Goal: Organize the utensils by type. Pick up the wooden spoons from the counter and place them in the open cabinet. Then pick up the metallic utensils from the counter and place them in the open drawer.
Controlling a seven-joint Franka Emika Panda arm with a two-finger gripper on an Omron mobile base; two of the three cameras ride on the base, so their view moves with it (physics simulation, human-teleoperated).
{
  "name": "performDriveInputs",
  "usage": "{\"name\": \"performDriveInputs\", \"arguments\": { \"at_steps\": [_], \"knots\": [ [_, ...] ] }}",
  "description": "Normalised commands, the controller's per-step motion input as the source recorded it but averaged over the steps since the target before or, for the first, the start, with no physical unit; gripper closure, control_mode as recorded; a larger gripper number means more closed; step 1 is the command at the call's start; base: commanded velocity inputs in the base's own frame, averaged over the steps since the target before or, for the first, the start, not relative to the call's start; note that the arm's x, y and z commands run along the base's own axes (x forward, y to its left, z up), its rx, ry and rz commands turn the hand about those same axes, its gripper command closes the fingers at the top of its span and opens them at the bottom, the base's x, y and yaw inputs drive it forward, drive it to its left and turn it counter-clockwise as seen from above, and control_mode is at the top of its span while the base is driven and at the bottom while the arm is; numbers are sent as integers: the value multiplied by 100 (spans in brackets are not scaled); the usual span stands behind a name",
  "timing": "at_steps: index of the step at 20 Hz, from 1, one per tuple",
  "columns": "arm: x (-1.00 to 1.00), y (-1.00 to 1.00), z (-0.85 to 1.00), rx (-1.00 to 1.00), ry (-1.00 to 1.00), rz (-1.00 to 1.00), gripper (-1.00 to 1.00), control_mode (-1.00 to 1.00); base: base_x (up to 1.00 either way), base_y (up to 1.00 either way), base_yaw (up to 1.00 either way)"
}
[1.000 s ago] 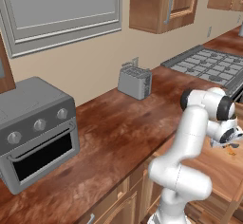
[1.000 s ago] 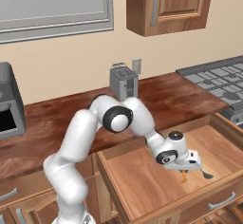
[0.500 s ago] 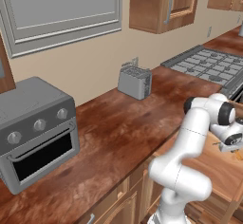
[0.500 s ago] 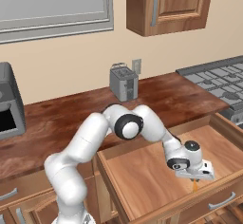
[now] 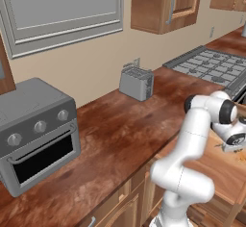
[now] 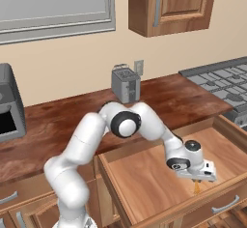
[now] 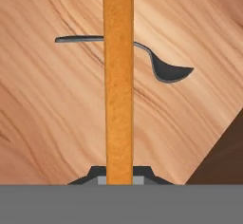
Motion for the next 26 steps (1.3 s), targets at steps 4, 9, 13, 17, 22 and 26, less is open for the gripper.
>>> {"name": "performDriveInputs", "arguments": {
  "at_steps": [4,9,13,17,22,26],
  "knots": [
    [0,48,6,-7,0,0,100,-100,0,0,0],
    [0,35,-24,-1,0,-1,100,-100,0,0,0],
    [21,17,-15,0,0,0,100,-100,0,0,0],
    [37,13,-18,0,0,0,100,-100,0,0,0],
    [29,11,-40,0,0,0,100,-100,0,0,0],
    [25,4,-49,0,0,0,100,-100,0,0,0]
  ]
}}
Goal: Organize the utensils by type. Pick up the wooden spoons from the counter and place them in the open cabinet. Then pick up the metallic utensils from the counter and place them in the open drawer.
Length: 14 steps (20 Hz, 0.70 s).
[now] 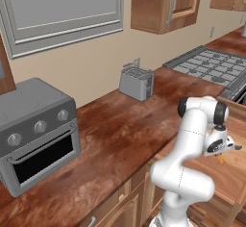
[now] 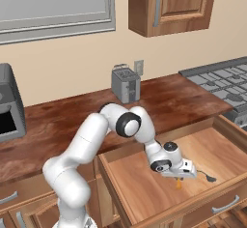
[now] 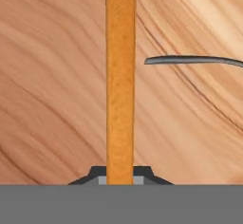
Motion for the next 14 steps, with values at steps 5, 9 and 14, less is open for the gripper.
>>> {"name": "performDriveInputs", "arguments": {
  "at_steps": [5,9,14],
  "knots": [
    [27,0,-43,0,0,0,-100,-100,0,0,0],
    [39,-21,-23,4,0,0,-100,-100,0,0,0],
    [16,-36,-8,9,-3,0,-100,-100,0,0,0]
  ]
}}
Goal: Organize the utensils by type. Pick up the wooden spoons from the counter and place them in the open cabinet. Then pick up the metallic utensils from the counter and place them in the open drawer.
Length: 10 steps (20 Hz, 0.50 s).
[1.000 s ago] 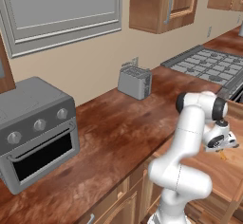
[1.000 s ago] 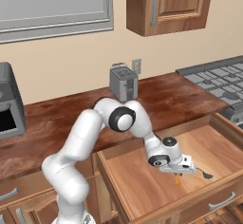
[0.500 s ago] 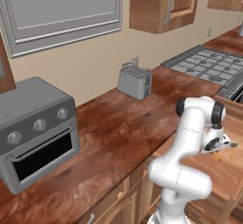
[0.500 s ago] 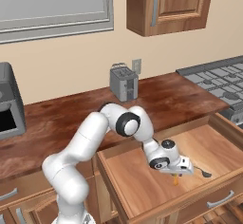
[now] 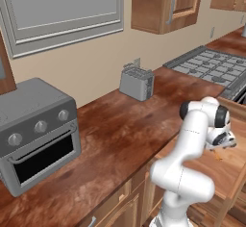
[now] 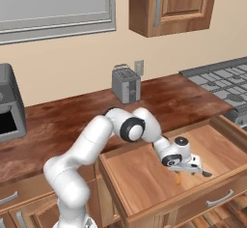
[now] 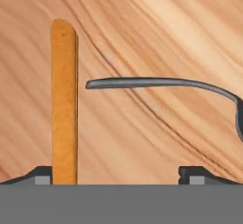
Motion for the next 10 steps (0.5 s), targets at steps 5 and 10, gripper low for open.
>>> {"name": "performDriveInputs", "arguments": {
  "at_steps": [5,10],
  "knots": [
    [-43,-11,53,8,-19,0,-100,-100,0,0,0],
    [-69,0,76,3,-27,0,-100,-100,0,0,0]
  ]
}}
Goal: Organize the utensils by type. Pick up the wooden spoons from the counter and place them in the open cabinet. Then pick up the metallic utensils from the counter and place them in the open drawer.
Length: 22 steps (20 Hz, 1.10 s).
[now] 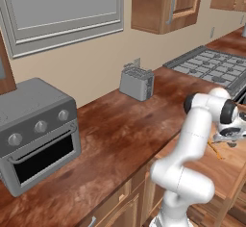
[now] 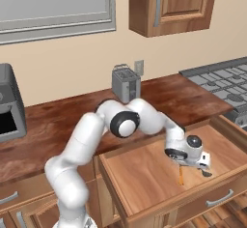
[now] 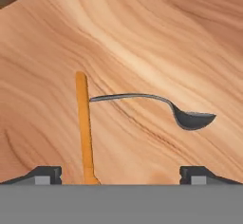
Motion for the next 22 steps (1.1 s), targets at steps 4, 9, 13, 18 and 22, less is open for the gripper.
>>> {"name": "performDriveInputs", "arguments": {
  "at_steps": [4,9,13,18,22],
  "knots": [
    [-81,0,74,1,-26,0,-100,-100,0,0,0],
    [-84,18,67,-1,-31,0,-100,-100,0,0,0],
    [-55,37,95,-16,-18,0,-100,-100,0,0,0],
    [-9,47,100,-33,-3,6,-100,-100,0,0,0],
    [0,56,100,-51,2,15,-100,-100,0,0,0]
  ]
}}
